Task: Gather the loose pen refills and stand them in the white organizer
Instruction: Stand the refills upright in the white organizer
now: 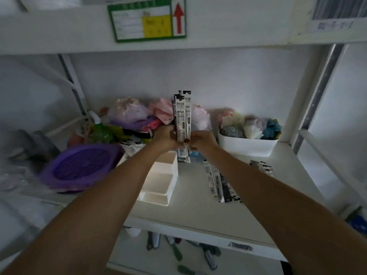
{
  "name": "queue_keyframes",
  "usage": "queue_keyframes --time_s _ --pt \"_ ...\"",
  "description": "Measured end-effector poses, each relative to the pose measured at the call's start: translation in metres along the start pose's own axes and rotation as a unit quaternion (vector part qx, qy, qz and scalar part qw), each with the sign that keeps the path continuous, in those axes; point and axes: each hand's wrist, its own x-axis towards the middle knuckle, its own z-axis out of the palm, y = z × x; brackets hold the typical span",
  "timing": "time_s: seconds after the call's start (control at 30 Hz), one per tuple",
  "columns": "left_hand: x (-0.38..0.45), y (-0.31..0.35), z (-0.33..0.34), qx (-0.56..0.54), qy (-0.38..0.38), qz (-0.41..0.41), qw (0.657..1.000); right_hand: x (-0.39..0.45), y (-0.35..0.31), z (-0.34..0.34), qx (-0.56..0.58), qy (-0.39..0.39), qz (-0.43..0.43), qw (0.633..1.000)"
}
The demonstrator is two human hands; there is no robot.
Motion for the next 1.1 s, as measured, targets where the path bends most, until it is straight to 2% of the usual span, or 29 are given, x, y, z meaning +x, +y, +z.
queue_keyframes --time_s 0.07,0.2,0.33,0.47,0.6,0.8,0.9,0.97,1.1 --pt "0.002 -0.021 -0.035 0.035 0.006 0.015 0.999 0.004 -0.005 0.04 -0.012 -0.008 -0.019 1.0" --pt "0.007 -0.073 -0.095 0.059 -0.007 -0.004 0.998 0.007 -0.008 0.12 -0.066 0.02 -0.061 0.996" --pt "0.009 -0.104 -0.123 0.081 -0.012 0.023 0.996 0.004 -0.01 0.162 -0.126 0.045 -0.059 0.989" --pt "0.012 -0.117 -0.122 0.114 -0.017 0.054 0.992 0.002 -0.008 0.171 -0.169 0.073 -0.049 0.982" --pt "0.011 -0.14 -0.109 0.141 -0.025 0.041 0.989 0.002 0.008 0.18 -0.264 0.083 -0.028 0.961" --pt "0.006 -0.16 -0.102 0.141 -0.092 0.034 0.985 0.0 0.02 0.184 -0.415 0.001 -0.023 0.909" --pt "0.012 -0.163 -0.109 0.111 -0.092 0.063 0.988 0.003 0.019 0.181 -0.384 0.018 -0.025 0.923" --pt "0.012 -0.158 -0.115 0.151 -0.078 0.075 0.983 0.005 0.016 0.175 -0.359 0.022 -0.028 0.933" --pt "0.009 -0.139 -0.124 0.192 -0.004 0.109 0.975 -0.001 0.011 0.162 -0.35 0.064 -0.05 0.933"
